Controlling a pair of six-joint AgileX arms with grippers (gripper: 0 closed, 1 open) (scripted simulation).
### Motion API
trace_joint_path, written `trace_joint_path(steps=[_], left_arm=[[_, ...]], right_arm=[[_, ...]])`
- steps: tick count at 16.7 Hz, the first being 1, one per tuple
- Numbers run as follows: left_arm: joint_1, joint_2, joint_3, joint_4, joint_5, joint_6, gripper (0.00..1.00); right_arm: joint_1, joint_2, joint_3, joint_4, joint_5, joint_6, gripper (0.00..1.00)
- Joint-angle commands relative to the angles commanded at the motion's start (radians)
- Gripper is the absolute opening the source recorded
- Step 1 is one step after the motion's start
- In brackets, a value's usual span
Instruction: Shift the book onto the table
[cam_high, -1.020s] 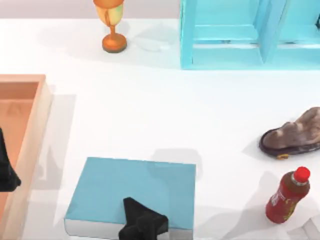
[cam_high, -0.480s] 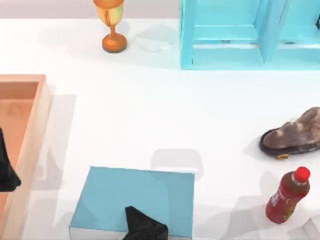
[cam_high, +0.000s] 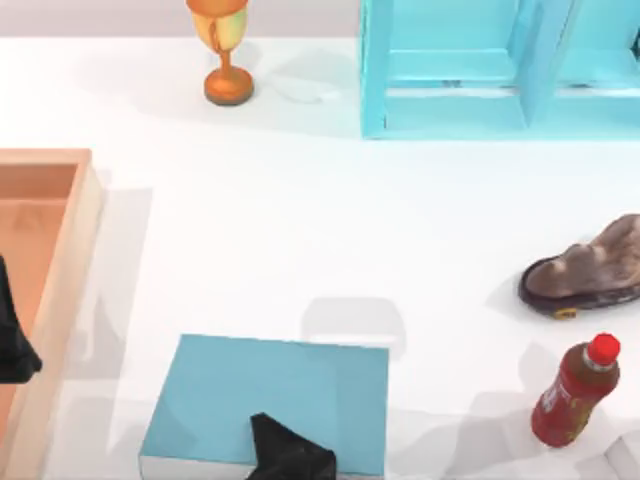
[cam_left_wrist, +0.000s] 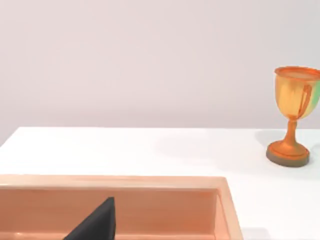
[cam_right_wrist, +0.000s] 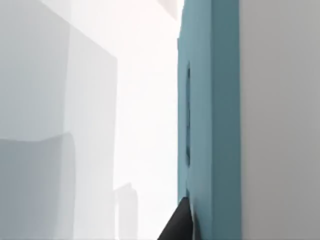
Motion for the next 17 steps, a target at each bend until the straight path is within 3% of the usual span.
trace_joint_path(steps=[9, 17], left_arm=[[0.000, 0.000, 0.000, 0.000, 0.000, 0.000, 1.00], [0.000, 0.000, 0.000, 0.000, 0.000, 0.000, 1.00]], right_arm=[[0.000, 0.000, 0.000, 0.000, 0.000, 0.000, 0.98], [0.000, 0.000, 0.000, 0.000, 0.000, 0.000, 1.00]])
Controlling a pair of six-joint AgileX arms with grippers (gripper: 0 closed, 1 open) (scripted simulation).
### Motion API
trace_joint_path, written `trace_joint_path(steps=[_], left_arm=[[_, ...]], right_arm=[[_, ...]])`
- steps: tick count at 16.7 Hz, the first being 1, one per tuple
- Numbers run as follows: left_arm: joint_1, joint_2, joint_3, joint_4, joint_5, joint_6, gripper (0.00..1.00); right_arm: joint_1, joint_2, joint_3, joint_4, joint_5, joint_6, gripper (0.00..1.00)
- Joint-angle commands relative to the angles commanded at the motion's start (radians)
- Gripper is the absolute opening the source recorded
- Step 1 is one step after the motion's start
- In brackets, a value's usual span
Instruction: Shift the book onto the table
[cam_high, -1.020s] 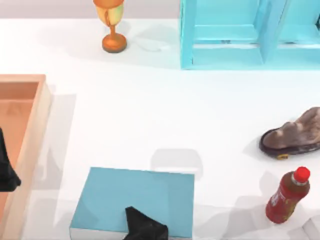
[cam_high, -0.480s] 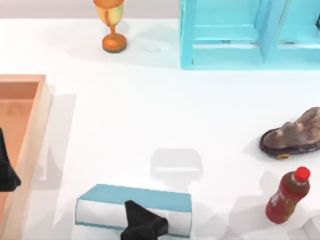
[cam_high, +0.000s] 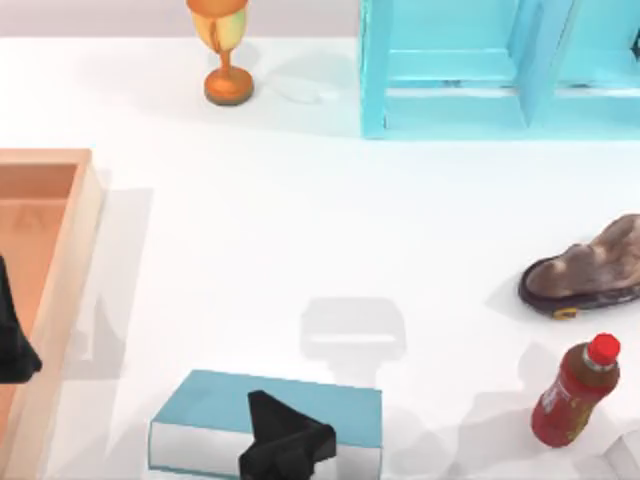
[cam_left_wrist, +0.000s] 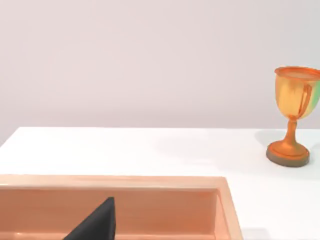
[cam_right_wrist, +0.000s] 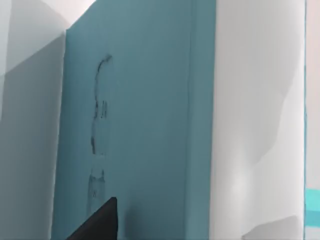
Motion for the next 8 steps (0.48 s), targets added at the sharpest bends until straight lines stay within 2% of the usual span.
trace_joint_path(steps=[4, 8], left_arm=[[0.000, 0.000, 0.000, 0.000, 0.000, 0.000, 1.00], [0.000, 0.000, 0.000, 0.000, 0.000, 0.000, 1.00]], right_arm=[[0.022, 0.011, 0.007, -0.034, 0.012, 0.029, 1.00], [0.127, 0.058, 0.062, -0.223, 0.061, 0.188, 1.00]])
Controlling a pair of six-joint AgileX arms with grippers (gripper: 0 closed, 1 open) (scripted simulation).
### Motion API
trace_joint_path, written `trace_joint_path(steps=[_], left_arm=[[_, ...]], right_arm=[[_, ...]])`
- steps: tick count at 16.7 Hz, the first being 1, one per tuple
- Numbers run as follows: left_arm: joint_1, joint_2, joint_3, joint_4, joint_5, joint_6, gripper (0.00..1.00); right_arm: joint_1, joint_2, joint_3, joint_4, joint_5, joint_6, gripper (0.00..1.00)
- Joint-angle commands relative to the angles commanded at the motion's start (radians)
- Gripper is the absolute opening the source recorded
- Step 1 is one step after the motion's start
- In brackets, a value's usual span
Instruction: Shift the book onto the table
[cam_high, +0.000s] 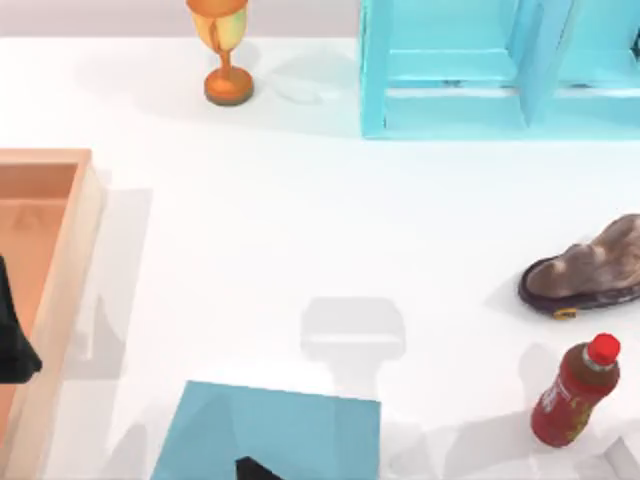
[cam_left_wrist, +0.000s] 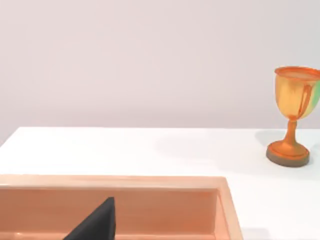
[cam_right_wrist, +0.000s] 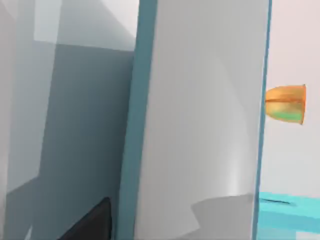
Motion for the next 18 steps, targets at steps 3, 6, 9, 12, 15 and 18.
trace_joint_path(steps=[3, 6, 9, 12, 15, 18], left_arm=[[0.000, 0.000, 0.000, 0.000, 0.000, 0.000, 1.00], [0.000, 0.000, 0.000, 0.000, 0.000, 0.000, 1.00], [0.000, 0.000, 0.000, 0.000, 0.000, 0.000, 1.00], [0.000, 0.000, 0.000, 0.000, 0.000, 0.000, 1.00], [0.000, 0.000, 0.000, 0.000, 0.000, 0.000, 1.00], [0.000, 0.000, 0.000, 0.000, 0.000, 0.000, 1.00]], right_arm=[[0.107, 0.045, 0.072, -0.243, 0.042, 0.208, 1.00], [0.206, 0.088, 0.162, -0.562, 0.081, 0.460, 1.00], [0.278, 0.116, 0.254, -0.851, 0.116, 0.692, 1.00], [0.315, 0.122, 0.338, -1.057, 0.144, 0.859, 1.00], [0.322, 0.109, 0.398, -1.174, 0.161, 0.950, 1.00], [0.321, 0.102, 0.414, -1.199, 0.165, 0.970, 1.00]])
